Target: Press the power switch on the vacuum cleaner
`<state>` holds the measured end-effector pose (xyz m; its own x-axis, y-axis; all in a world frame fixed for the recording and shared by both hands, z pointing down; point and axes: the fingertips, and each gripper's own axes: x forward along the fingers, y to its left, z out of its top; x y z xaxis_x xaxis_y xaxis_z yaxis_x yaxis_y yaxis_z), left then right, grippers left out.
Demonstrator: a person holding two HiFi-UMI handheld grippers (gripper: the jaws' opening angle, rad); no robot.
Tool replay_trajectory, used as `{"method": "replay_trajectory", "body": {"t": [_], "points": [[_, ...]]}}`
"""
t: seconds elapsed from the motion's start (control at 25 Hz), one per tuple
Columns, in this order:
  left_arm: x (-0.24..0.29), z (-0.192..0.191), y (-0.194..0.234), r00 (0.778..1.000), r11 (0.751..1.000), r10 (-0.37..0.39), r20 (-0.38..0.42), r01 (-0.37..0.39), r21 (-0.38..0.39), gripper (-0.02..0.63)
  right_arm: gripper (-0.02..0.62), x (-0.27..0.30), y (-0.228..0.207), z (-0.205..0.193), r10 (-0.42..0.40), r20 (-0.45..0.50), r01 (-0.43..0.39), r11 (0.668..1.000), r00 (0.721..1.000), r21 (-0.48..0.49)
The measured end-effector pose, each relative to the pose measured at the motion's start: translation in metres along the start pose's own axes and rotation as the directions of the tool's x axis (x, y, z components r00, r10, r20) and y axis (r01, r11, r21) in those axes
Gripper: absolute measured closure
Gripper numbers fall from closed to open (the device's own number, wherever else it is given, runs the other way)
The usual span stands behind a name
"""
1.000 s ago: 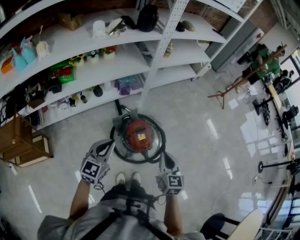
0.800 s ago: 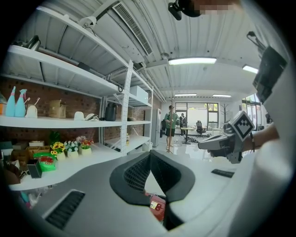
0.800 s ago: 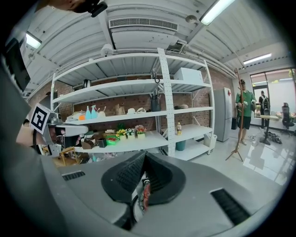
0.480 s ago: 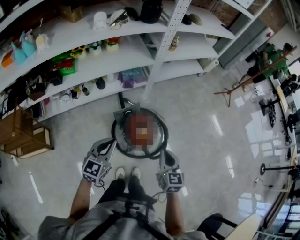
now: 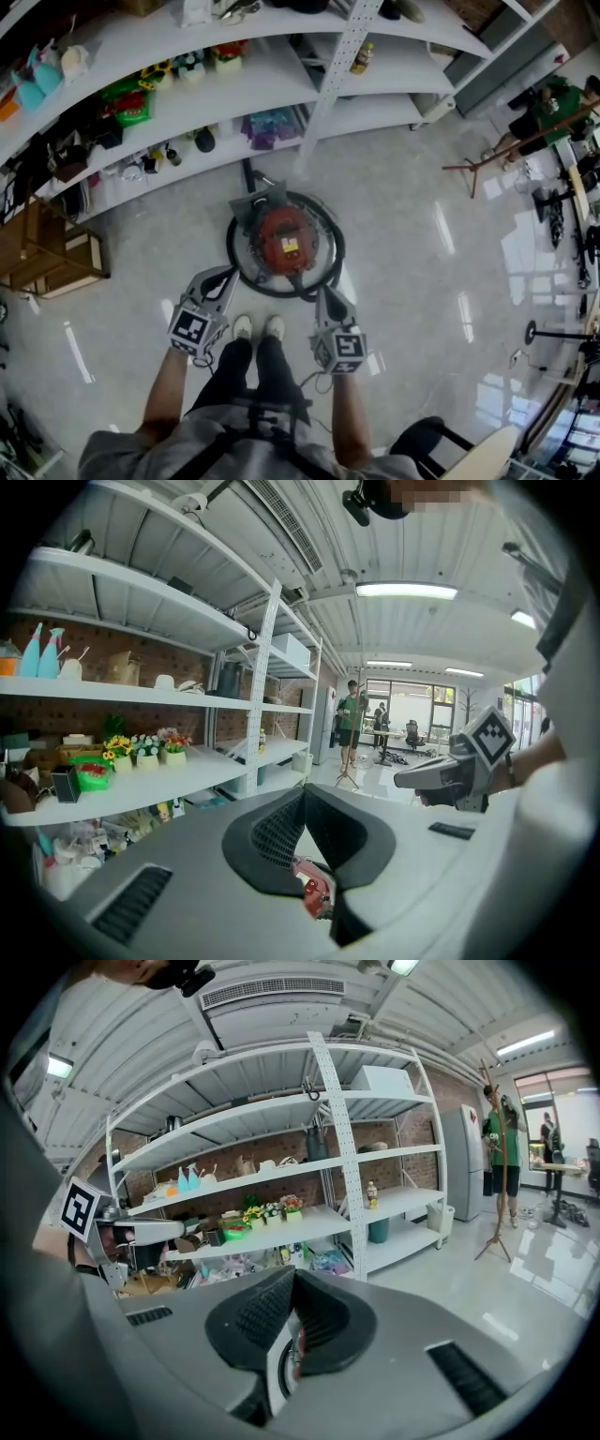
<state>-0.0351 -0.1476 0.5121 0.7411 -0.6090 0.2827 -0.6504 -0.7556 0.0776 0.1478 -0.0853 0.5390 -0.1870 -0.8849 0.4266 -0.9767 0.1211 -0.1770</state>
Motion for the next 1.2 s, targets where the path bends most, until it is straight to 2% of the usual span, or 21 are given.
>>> {"method": "replay_trajectory", "body": {"t": [0.24, 0.36, 0.48, 0.8, 1.2], "points": [[0.015, -0.034, 0.010, 0.999, 0.999, 0.024, -0.047, -0.026, -0.039, 0.598, 0.594, 0.029, -0.004, -0.019, 0.041, -0.030, -0.041, 0.999, 0.999, -0.002], [0.024, -0.056, 0.014, 0.997, 0.998, 0.038, -0.072, -0.041, -0.038, 0.598, 0.594, 0.044, -0.008, -0.036, 0.062, -0.049, -0.063, 0.998, 0.997, -0.016], [0.034, -0.078, 0.013, 0.996, 1.000, 0.020, -0.084, -0.022, -0.022, 0.598, 0.594, 0.057, -0.012, -0.052, 0.079, -0.076, -0.080, 0.997, 0.994, -0.016], [0.053, -0.115, 0.013, 0.996, 0.999, 0.017, -0.088, -0.019, -0.028, 0.598, 0.594, 0.084, -0.025, -0.105, 0.106, -0.124, -0.111, 0.993, 0.987, -0.028], [0.073, -0.163, 0.010, 0.995, 0.999, 0.013, -0.098, -0.017, -0.039, 0.598, 0.594, 0.111, -0.035, -0.145, 0.126, -0.131, -0.130, 0.991, 0.983, -0.028]]}}
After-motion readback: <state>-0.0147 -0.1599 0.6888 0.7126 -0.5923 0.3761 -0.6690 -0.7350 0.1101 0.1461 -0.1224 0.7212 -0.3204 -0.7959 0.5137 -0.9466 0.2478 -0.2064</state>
